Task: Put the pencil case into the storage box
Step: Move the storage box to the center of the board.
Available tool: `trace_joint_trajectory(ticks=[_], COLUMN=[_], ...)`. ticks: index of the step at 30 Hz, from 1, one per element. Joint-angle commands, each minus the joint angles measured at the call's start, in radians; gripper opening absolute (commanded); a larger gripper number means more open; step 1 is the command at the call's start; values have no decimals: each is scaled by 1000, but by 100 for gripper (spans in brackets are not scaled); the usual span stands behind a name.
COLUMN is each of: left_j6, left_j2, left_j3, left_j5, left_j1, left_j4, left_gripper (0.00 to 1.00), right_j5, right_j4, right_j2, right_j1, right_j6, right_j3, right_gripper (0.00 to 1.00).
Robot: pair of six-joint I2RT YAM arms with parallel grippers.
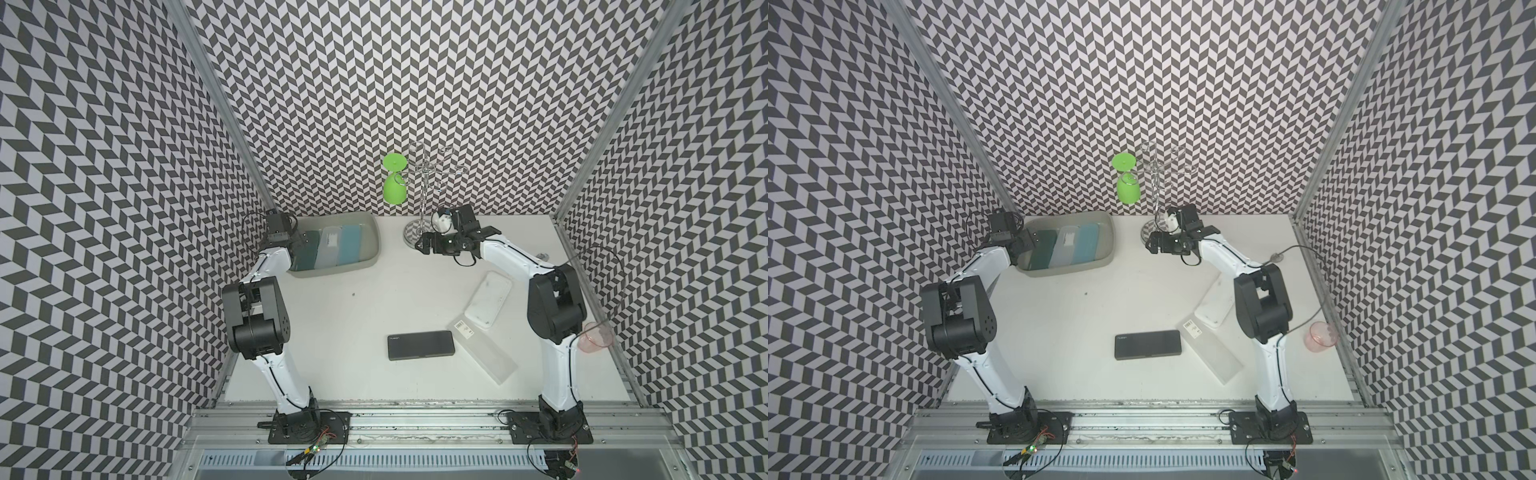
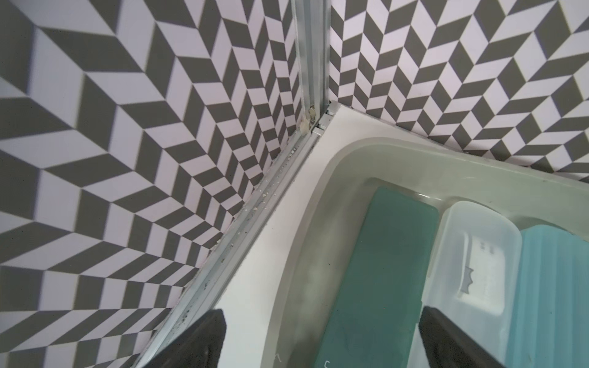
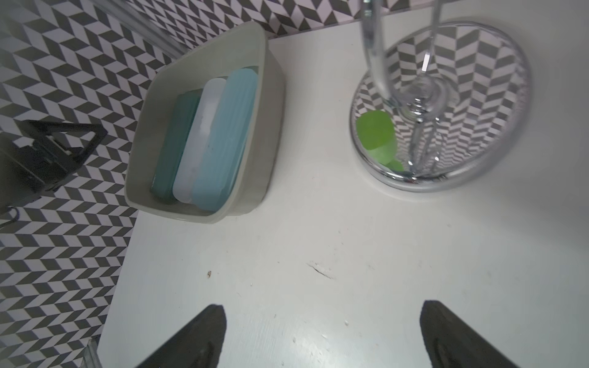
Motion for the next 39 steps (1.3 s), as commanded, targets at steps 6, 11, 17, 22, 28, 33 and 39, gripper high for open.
trace_joint_trajectory(ticks=[6, 11, 17, 22, 28, 33, 39], left_j6=[-34, -44, -17, -1, 13, 15, -4], left_j2=[75, 58, 23, 18, 11, 9, -12], left_j3=[24, 14, -10, 0, 5, 5, -8], left_j5=[110, 138, 160, 177, 195, 211, 237], left_j1=[21, 21, 20, 21, 21, 20, 20], left_j4=[-10, -47, -49, -72, -85, -93, -96], left_gripper=[98, 97, 97, 97, 97, 97, 97], right_j5=[-47, 21, 65, 96, 133, 166, 183], right_j4=[117, 178, 199, 200, 170, 122, 95], right_j2=[215, 330, 449, 508, 540, 538, 538], right_j1=[97, 148, 174, 175, 178, 181, 183], right_j6=[98, 141, 204, 267, 297, 305, 312], right_j3=[237, 339, 475, 503, 508, 511, 539], right_gripper=[98, 97, 96, 95, 91, 85, 81])
